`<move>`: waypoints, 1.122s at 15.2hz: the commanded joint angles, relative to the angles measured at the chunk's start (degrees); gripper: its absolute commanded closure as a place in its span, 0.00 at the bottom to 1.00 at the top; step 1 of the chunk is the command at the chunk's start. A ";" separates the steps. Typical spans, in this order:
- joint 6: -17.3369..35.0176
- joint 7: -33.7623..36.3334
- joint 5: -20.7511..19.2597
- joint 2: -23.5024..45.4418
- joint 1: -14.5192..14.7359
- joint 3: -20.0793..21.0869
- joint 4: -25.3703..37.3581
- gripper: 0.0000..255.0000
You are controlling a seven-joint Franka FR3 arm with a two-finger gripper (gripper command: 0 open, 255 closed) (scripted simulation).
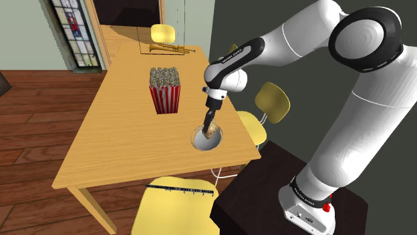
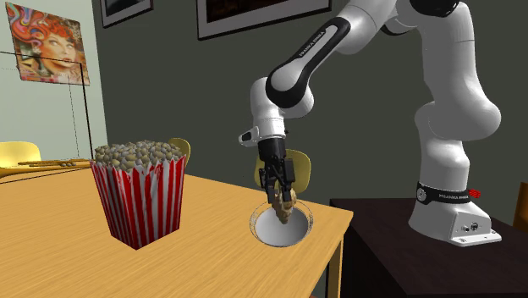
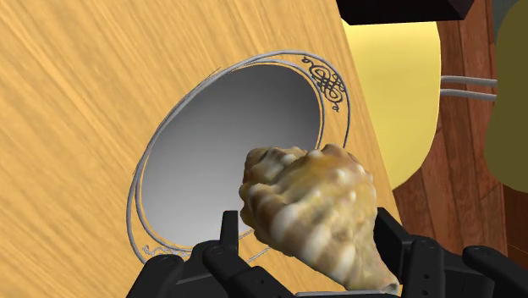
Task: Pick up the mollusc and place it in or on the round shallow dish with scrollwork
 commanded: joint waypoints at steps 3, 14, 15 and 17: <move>0.02 0.00 0.01 0.01 0.00 0.00 0.01 0.00; -7.05 1.06 -2.04 -3.81 -1.40 -1.32 2.94 0.00; -7.05 1.05 -2.04 -3.81 -1.40 -1.32 2.94 0.00; -7.05 1.05 -2.04 -3.81 -1.40 -1.32 2.94 0.00</move>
